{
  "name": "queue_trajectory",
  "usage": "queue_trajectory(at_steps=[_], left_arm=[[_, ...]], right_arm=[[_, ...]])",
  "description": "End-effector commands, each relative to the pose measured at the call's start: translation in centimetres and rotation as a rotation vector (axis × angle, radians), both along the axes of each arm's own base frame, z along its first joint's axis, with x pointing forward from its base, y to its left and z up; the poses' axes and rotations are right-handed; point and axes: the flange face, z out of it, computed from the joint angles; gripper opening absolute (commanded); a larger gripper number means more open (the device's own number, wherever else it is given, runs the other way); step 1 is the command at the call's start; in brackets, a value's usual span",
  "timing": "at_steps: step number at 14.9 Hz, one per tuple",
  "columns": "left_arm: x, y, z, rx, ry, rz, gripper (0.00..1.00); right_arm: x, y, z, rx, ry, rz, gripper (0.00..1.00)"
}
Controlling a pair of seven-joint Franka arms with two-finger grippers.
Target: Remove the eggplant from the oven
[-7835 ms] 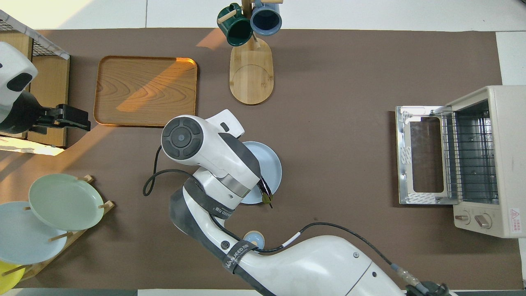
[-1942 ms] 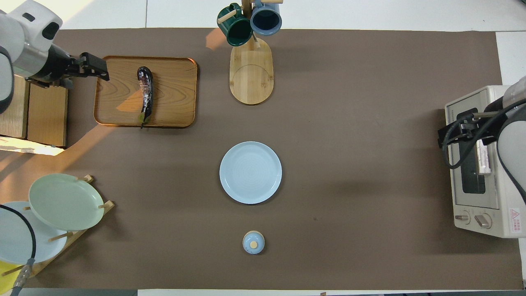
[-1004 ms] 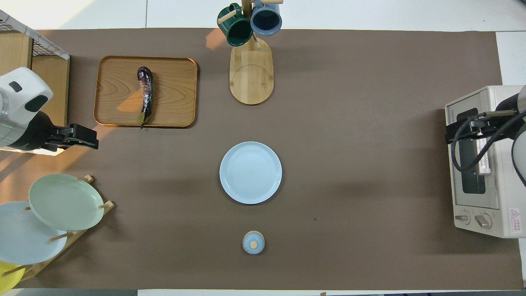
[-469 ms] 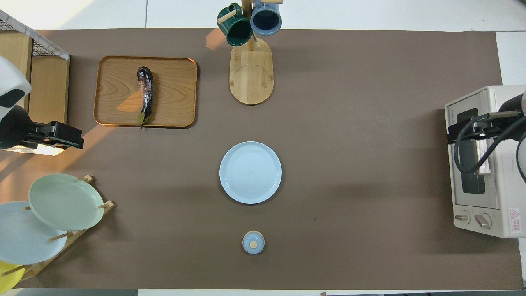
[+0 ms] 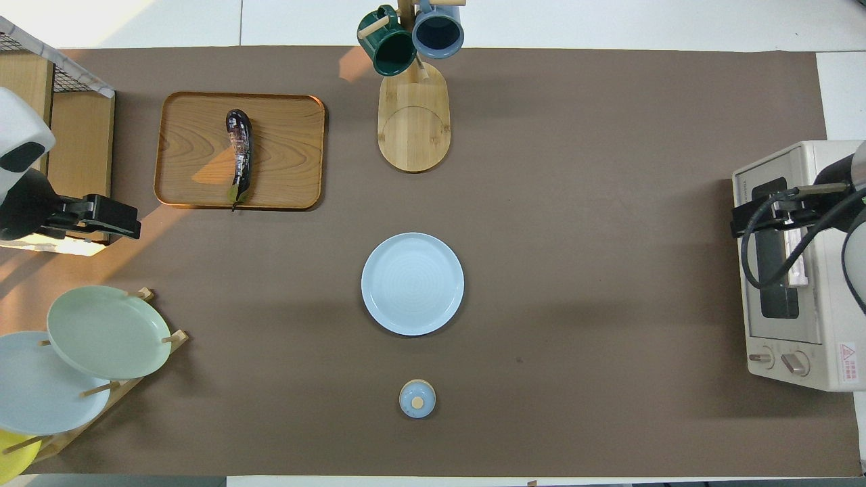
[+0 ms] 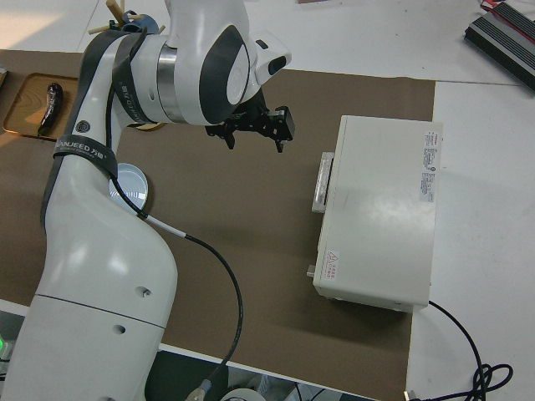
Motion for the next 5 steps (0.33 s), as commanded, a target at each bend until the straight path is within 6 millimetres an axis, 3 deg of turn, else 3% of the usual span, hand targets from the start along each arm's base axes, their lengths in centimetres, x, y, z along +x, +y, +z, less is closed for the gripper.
queue_trajectory(at_steps=[1, 5], left_arm=[[-0.12, -0.02, -0.57, 0.017, -0.012, 0.009, 1.00], [-0.02, -0.09, -0.38, 0.010, -0.015, 0.008, 1.00]], right_arm=[[-0.54, -0.62, 0.29, 0.024, -0.002, -0.033, 1.00], [-0.53, -0.21, 0.29, 0.024, -0.002, -0.025, 1.00]])
